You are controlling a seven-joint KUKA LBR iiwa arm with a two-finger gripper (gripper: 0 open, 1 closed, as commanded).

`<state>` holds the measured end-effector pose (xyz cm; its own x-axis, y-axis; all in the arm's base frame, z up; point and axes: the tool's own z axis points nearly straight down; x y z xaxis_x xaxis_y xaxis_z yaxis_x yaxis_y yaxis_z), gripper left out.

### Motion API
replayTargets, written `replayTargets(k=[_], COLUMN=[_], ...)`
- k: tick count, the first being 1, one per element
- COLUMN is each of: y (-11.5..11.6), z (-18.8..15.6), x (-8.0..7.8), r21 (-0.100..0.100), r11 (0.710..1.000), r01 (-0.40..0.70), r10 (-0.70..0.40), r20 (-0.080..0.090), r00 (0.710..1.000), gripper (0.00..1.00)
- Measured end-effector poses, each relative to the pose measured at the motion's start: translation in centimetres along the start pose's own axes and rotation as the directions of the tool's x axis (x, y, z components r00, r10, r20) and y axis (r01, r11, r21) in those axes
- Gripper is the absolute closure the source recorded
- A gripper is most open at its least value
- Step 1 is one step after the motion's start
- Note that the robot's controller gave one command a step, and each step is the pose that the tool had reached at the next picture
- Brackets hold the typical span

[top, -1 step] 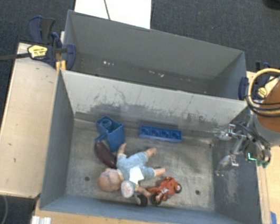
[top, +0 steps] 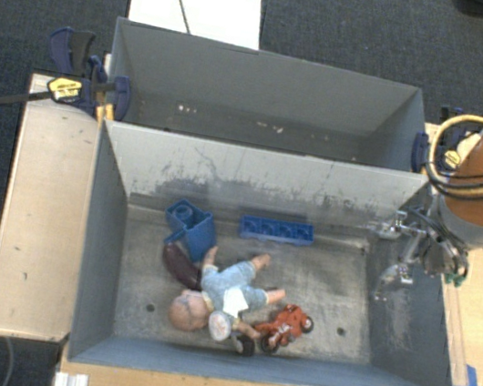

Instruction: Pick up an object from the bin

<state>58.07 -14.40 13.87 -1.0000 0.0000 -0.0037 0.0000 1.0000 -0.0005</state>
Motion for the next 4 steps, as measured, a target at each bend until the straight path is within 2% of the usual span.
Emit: replayTargets(k=[1, 2, 3, 4], y=[5.4, 11.8, 14.5, 18.2], z=[3.5, 1.3, 2.4, 4.9], x=[0.8, 0.4, 1.8, 3.5], r21=[0.0, -0.002, -0.001, 0.005], r11=[0.988, 0.916, 0.923, 0.85], r01=[0.154, 0.402, 0.385, 0.527], r10=[-0.154, -0.402, -0.385, -0.527], r20=[0.0, -0.002, 0.004, 0.007], r00=[0.988, 0.916, 0.923, 0.85], gripper=[0.0, 0.0, 0.0, 0.0])
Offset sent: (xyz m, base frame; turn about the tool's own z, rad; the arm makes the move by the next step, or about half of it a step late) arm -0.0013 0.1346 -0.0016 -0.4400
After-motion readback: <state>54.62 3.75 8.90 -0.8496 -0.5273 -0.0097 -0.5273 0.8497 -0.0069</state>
